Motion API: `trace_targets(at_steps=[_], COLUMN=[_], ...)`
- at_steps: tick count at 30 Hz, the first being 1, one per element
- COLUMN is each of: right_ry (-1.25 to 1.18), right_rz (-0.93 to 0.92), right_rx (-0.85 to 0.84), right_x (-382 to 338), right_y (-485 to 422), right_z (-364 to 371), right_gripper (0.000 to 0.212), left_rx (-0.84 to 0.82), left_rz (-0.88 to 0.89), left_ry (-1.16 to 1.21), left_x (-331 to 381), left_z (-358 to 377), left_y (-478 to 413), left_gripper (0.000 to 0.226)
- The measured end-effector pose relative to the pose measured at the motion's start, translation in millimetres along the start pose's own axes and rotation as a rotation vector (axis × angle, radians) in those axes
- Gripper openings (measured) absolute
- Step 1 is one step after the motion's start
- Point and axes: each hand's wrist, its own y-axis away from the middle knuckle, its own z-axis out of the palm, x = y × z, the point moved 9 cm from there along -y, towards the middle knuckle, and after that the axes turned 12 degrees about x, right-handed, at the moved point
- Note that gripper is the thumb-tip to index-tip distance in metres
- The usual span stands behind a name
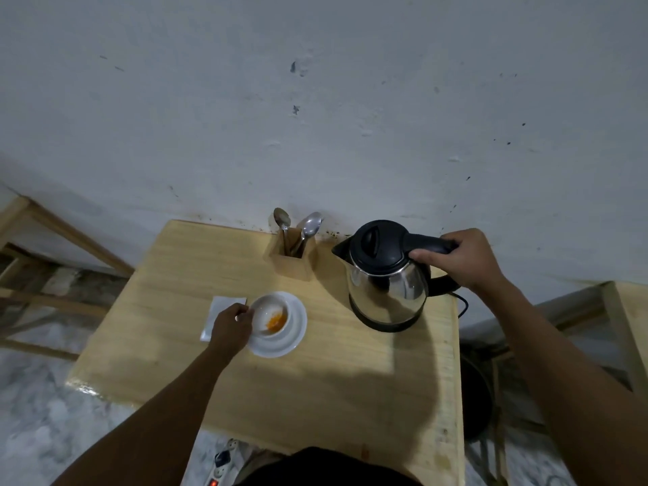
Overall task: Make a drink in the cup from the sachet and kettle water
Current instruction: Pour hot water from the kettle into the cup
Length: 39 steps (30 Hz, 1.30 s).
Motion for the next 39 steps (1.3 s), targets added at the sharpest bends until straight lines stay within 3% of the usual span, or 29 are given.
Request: trace_targets(at_steps=[2, 5, 14, 24, 39], right_ry=[-0.009, 0.033, 0.332, 0.759, 1.082], right_rz=[0.001, -0.053, -0.227, -0.303, -0.295], right_rx=[-0.007, 0.004, -0.126, -0.265, -0.340], right_x=[-12, -36, -111, -171, -204], right_y=[4, 8, 22, 41, 54], right_z=[1, 0, 38, 103, 158], right_gripper=[0.055, 0.073, 0.083, 0.078, 0.070], left_rx=[-0.009, -0.012, -0.104, -0.263, -0.399], left_rz=[0.018, 0.055, 0.046, 0.115, 0.270], left_ry=[-0.005, -0.017, 0.091, 0.198, 0.180], left_x=[1, 3, -4, -11, -2], left_z=[-1, -2, 4, 6, 7], left_y=[1, 1, -7, -14, -24], left_gripper=[0.022, 0.022, 0.016, 0.012, 0.017])
